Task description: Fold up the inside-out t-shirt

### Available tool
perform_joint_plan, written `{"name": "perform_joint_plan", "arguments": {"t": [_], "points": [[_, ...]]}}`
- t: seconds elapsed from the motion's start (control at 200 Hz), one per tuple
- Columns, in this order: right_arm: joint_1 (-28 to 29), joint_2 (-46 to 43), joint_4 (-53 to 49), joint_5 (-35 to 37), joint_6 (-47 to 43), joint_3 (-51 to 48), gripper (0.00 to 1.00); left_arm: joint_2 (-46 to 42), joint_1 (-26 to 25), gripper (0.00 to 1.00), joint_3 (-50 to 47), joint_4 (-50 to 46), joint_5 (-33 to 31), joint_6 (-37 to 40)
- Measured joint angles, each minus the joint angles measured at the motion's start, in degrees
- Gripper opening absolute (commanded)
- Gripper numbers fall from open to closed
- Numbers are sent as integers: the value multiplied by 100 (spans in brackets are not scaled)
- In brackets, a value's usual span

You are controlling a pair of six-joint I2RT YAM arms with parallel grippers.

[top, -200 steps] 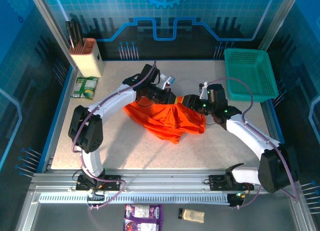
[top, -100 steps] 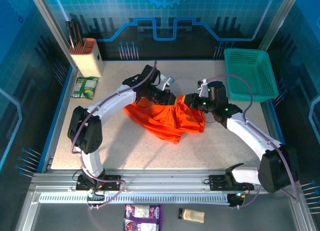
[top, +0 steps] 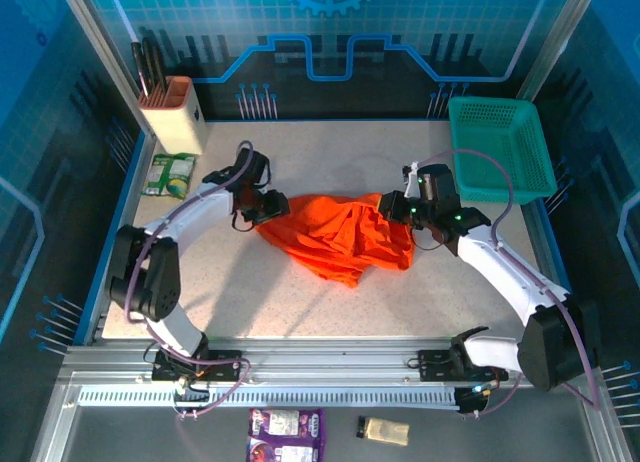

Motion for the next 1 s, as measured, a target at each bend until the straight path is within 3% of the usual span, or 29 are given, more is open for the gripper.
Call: {"name": "perform_joint_plan", "arguments": {"t": [0.145, 0.33, 0.385, 0.54, 0.615, 0.795, 1.001], "points": [[0, 0, 0, -4, 2, 0, 0, 708, -181, 53, 103, -149, -348, -535], [0, 0, 0, -4, 0, 0, 0, 1093, -389, 54, 254, -223, -579, -1012], [0, 0, 0, -2, 0, 0, 0, 1117, -413, 47, 260, -216, -601, -1108], [0, 0, -4, 2, -2, 2, 0, 1117, -411, 12, 254, -227, -691, -1252], [0, 0, -79, 33, -46, 37, 0, 1115, -393, 4, 251, -236, -732, -1252], [-146, 0, -542, 192, -310, 603, 0, 688, -138, 0, 190, -302, -789, -1082], [-570, -17, -1088, 310, -758, 1939, 0, -315, 673, 0, 763, -647, -813, -614]]}}
